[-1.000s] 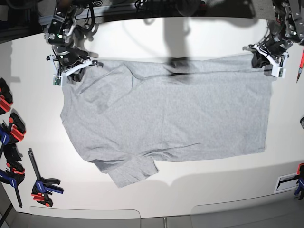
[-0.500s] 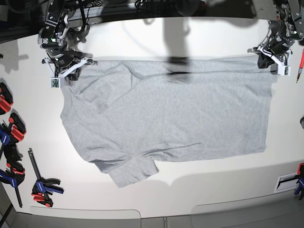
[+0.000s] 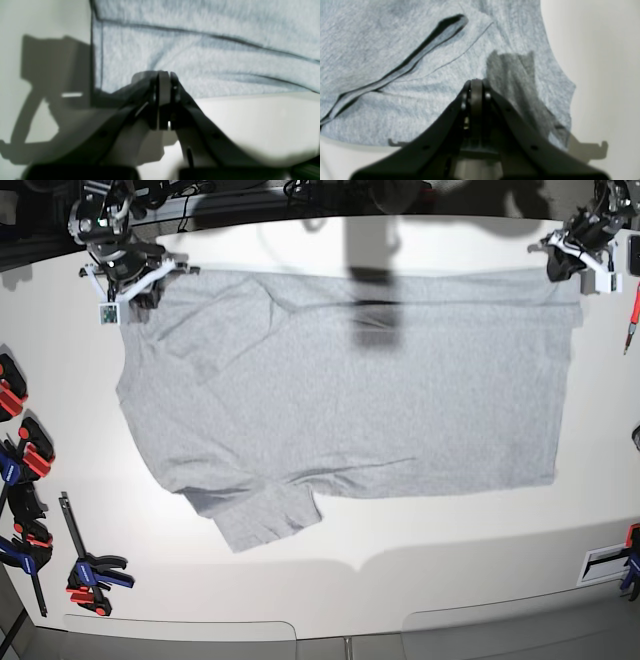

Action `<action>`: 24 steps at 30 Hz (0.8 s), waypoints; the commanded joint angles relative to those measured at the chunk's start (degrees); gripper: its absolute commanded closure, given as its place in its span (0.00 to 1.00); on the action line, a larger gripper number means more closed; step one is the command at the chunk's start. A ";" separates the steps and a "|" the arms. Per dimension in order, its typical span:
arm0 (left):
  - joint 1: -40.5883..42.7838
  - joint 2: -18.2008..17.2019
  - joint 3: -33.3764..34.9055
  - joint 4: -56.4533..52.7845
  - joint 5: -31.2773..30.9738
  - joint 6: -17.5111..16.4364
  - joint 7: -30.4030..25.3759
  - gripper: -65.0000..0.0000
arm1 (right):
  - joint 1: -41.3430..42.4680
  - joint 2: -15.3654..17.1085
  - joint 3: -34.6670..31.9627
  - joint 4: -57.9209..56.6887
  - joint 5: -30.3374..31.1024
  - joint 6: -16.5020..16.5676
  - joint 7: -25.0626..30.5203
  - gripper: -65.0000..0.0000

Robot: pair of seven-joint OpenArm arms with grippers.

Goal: Fold the T-shirt properly
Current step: 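Pull both held corners apart and back to straighten the shirt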

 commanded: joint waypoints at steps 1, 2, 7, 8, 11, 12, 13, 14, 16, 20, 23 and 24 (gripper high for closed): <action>2.51 -0.04 -0.85 -0.09 4.42 2.05 5.88 1.00 | -1.29 0.72 0.68 0.68 -1.16 -0.39 -1.77 1.00; 3.52 0.20 -1.99 0.46 4.39 2.03 5.86 1.00 | -1.97 0.76 1.09 1.01 -1.16 -0.39 -1.84 1.00; 6.82 2.49 -8.07 1.92 -0.44 -0.02 5.90 1.00 | -5.01 0.74 4.63 3.56 -1.01 -0.39 -2.16 1.00; 7.10 2.89 -8.90 1.92 -1.20 -0.94 5.95 1.00 | -5.51 0.74 5.38 4.13 -0.66 -0.39 -2.32 1.00; 7.08 4.20 -10.47 1.92 -1.57 -1.22 6.10 1.00 | -6.49 0.72 7.72 5.57 2.99 -0.17 -3.06 1.00; 7.08 4.44 -10.60 1.92 -2.05 -1.25 6.10 1.00 | -6.62 0.74 8.39 5.75 4.44 0.11 -3.06 1.00; 7.08 4.42 -10.60 1.92 -2.93 -1.33 6.12 1.00 | -6.60 0.72 8.98 5.77 5.64 0.37 -3.06 1.00; 7.08 4.39 -10.60 1.92 -4.17 -2.10 6.08 1.00 | -6.58 0.74 9.35 5.77 6.93 0.74 -3.02 1.00; 6.93 4.39 -10.60 2.25 -7.72 -5.77 5.90 1.00 | -6.58 0.72 9.57 5.77 8.61 1.44 -3.02 1.00; 6.25 4.42 -10.49 5.01 -11.41 -9.62 5.95 1.00 | -6.58 0.72 9.57 5.77 9.64 2.38 -2.95 1.00; 4.59 4.37 -10.49 6.14 -10.62 -9.40 6.84 1.00 | -6.40 0.72 9.57 5.77 9.62 2.36 -2.64 1.00; 4.17 4.37 -10.49 6.34 -10.49 -9.40 7.32 1.00 | -6.36 0.72 9.57 5.77 9.64 2.34 -2.54 1.00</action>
